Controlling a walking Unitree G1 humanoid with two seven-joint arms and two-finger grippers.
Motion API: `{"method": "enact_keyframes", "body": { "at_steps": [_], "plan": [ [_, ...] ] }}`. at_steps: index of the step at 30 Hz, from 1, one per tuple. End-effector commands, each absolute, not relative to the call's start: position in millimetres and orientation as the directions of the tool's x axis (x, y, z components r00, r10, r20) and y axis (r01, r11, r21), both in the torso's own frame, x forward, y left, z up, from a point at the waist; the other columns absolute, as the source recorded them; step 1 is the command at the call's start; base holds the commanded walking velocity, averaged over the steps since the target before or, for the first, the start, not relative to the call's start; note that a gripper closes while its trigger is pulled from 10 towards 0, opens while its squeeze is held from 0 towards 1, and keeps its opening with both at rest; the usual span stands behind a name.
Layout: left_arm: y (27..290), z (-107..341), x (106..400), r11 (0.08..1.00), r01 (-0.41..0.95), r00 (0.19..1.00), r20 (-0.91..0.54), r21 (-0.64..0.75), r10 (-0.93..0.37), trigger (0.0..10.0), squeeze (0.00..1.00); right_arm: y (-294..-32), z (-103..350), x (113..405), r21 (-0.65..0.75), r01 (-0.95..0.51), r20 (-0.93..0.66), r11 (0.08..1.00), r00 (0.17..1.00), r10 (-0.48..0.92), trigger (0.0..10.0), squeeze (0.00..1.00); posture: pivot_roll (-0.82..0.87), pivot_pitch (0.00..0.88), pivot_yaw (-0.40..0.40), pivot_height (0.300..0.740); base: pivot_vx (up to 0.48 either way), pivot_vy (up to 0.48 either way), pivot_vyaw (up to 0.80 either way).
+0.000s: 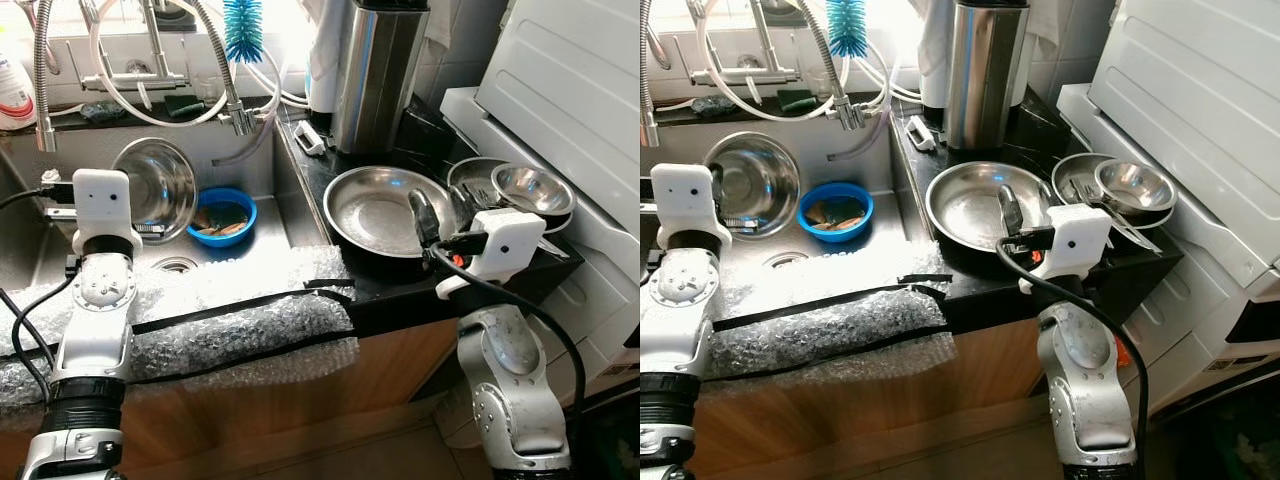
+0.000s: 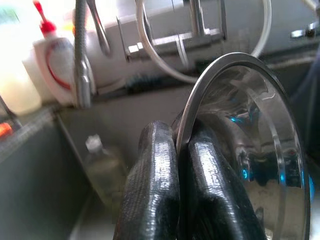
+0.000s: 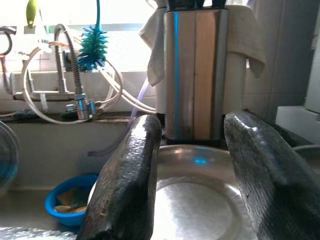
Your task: Kitchen organization
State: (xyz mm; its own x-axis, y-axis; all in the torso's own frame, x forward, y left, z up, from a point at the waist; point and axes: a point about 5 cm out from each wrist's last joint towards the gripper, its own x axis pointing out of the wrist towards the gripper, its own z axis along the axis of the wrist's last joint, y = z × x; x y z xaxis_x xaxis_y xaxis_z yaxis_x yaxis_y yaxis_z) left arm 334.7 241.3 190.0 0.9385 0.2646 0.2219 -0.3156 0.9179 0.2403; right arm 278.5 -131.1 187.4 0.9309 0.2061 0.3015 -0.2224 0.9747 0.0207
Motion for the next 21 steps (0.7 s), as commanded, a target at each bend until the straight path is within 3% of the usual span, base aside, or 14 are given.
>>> {"method": "enact_keyframes", "body": {
  "at_steps": [1, 5, 6, 7, 8, 21],
  "plan": [
    [238.3, 189.5, 337.9, 0.929, -0.298, 0.946, 0.198, 0.219, 0.257, 10.0, 0.00, -129.7, 192.1, 276.9, 0.018, -0.225, 0.312, 0.974, 0.927, 0.208, 10.0, 0.00, -0.07, 0.021, -0.043, 0.727, 0.000, 0.000, 0.00],
    [234.1, 186.8, 339.5, 0.941, -0.275, 0.954, 0.179, 0.199, 0.241, 10.0, 0.00, -126.8, 190.1, 277.1, 0.016, -0.237, 0.297, 0.971, 0.929, 0.222, 10.0, 0.00, -0.07, 0.021, -0.041, 0.727, 0.000, 0.000, 0.00],
    [232.9, 186.3, 339.9, 0.943, -0.268, 0.956, 0.174, 0.199, 0.235, 10.0, 0.70, -126.1, 189.4, 277.0, 0.018, -0.240, 0.294, 0.971, 0.929, 0.224, 10.0, 0.00, -0.07, 0.020, -0.042, 0.727, 0.000, 0.000, 0.00],
    [231.7, 185.7, 340.4, 0.945, -0.261, 0.959, 0.168, 0.197, 0.230, 10.0, 0.70, -125.5, 188.7, 276.9, 0.021, -0.243, 0.292, 0.970, 0.929, 0.227, 10.0, 0.00, -0.07, 0.020, -0.042, 0.727, 0.000, 0.000, 0.00],
    [229.5, 182.3, 341.5, 0.952, -0.233, 0.969, 0.132, 0.198, 0.210, 10.0, 1.00, -124.1, 187.6, 277.1, 0.019, -0.247, 0.286, 0.969, 0.930, 0.231, 10.0, 0.00, -0.06, 0.019, -0.043, 0.727, 0.000, 0.000, 0.00],
    [226.5, 175.7, 340.9, 0.966, -0.205, 0.977, 0.088, 0.156, 0.193, 10.0, 1.00, -121.1, 185.3, 278.8, 0.012, -0.261, 0.267, 0.965, 0.931, 0.248, 10.0, 0.00, -0.07, 0.004, -0.042, 0.727, 0.000, 0.000, 0.00]
  ]
}}
